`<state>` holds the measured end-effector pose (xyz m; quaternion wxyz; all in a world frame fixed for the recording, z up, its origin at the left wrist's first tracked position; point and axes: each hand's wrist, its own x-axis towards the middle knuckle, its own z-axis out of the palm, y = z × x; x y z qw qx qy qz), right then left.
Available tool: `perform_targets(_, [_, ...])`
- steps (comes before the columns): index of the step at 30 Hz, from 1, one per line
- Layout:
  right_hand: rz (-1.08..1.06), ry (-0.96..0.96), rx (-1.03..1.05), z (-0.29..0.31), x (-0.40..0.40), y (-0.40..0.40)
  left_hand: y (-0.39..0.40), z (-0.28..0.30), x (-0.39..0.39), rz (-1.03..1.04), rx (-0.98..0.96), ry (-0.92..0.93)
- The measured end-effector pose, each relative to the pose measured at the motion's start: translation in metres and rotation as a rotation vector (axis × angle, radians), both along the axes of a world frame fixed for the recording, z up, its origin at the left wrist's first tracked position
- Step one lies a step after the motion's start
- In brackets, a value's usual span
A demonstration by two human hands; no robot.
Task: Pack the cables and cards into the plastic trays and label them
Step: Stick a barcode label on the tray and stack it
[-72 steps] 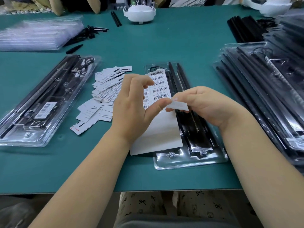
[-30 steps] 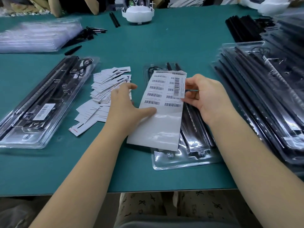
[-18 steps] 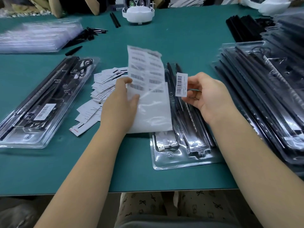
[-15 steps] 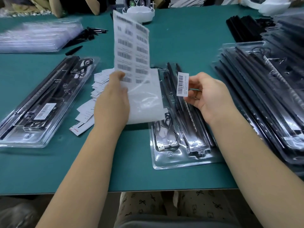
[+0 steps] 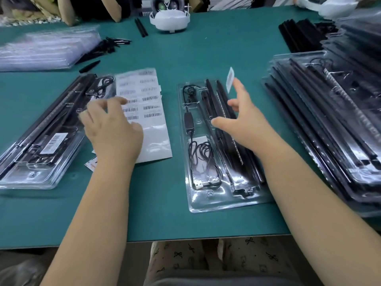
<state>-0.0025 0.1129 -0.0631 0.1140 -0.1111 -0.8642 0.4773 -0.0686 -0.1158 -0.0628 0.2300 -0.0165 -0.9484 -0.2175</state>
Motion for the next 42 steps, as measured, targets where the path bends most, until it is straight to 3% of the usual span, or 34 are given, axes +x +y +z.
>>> perform_targets(3, [-0.069,0.136,-0.013,0.004,-0.001,-0.002,0.018,-0.002,0.01,-0.3,-0.034,-0.016])
perform_targets(5, [-0.147,0.215,-0.104,0.009,-0.002,-0.002,0.031,-0.005,0.018,-0.506,-0.161,-0.088])
perform_targets(9, [-0.177,0.3,-0.324,0.017,0.002,0.0,0.039,-0.019,0.019,-0.662,-0.374,-0.355])
perform_targets(17, [-0.165,0.279,-0.522,0.019,-0.004,0.021,0.028,0.0,0.023,-0.829,-0.234,-0.382])
perform_targets(21, [-0.176,0.251,-0.519,0.018,-0.004,0.027,0.028,0.004,0.035,-0.967,-0.092,-0.372])
perform_targets(23, [-0.174,0.237,-0.486,0.017,-0.006,0.026,0.034,0.001,0.038,-0.962,-0.029,-0.346])
perform_targets(28, [-0.142,0.185,-0.458,0.012,-0.01,0.025,0.042,-0.005,0.035,-0.88,-0.084,-0.283])
perform_targets(35, [-0.115,0.11,-0.395,0.008,-0.015,0.026,0.061,0.013,0.02,-0.852,-0.204,-0.525])
perform_targets(39, [-0.114,0.111,-0.364,0.004,-0.019,0.023,0.081,0.018,-0.003,-0.603,-0.053,-0.4])
perform_targets(42, [-0.136,0.099,-0.274,0.001,-0.02,0.018,0.091,0.005,-0.009,-0.55,-0.037,-0.316])
